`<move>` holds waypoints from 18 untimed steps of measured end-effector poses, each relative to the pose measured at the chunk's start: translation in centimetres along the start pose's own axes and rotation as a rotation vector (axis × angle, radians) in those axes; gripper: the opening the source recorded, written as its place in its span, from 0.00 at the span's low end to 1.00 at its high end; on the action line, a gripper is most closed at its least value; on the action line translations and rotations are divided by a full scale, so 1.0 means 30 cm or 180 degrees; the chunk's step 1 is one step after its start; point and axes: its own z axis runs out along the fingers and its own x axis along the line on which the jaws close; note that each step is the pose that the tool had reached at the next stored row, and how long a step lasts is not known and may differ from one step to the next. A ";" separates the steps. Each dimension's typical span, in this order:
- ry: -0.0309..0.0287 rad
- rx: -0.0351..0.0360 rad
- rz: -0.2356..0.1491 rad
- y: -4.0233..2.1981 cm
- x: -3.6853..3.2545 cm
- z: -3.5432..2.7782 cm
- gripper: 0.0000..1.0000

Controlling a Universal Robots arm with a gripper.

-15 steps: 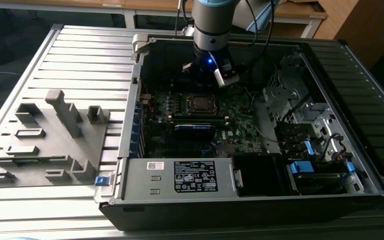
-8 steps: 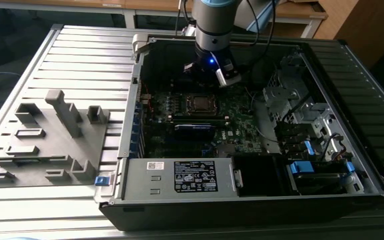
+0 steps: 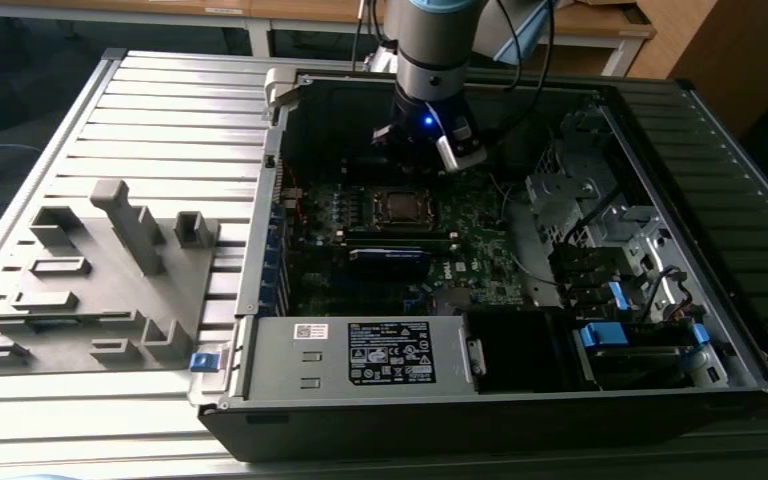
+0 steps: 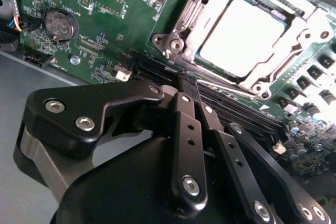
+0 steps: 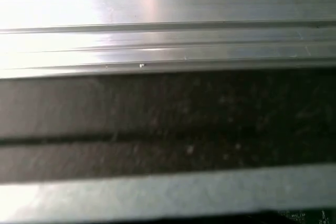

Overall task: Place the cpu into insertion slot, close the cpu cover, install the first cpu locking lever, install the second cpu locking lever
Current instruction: 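Install the first cpu locking lever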

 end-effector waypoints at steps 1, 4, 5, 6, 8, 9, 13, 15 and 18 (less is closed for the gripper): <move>0.0000 0.0001 0.0001 0.002 0.000 0.000 0.11; 0.0000 0.0001 0.0000 0.003 0.000 0.000 0.11; -0.0001 0.0001 0.0001 0.003 0.000 0.001 0.11; -0.0001 0.0001 0.0001 0.003 0.000 0.001 0.11; 0.0000 0.0001 0.0000 0.003 0.000 0.001 0.11; 0.0001 0.0001 -0.0006 0.003 0.000 0.001 0.11; 0.0009 -0.0001 -0.0060 0.003 0.000 0.002 0.11; 0.0004 -0.0001 -0.0031 0.003 0.000 0.003 0.11; -0.0020 0.0008 0.0131 0.003 0.000 0.005 0.11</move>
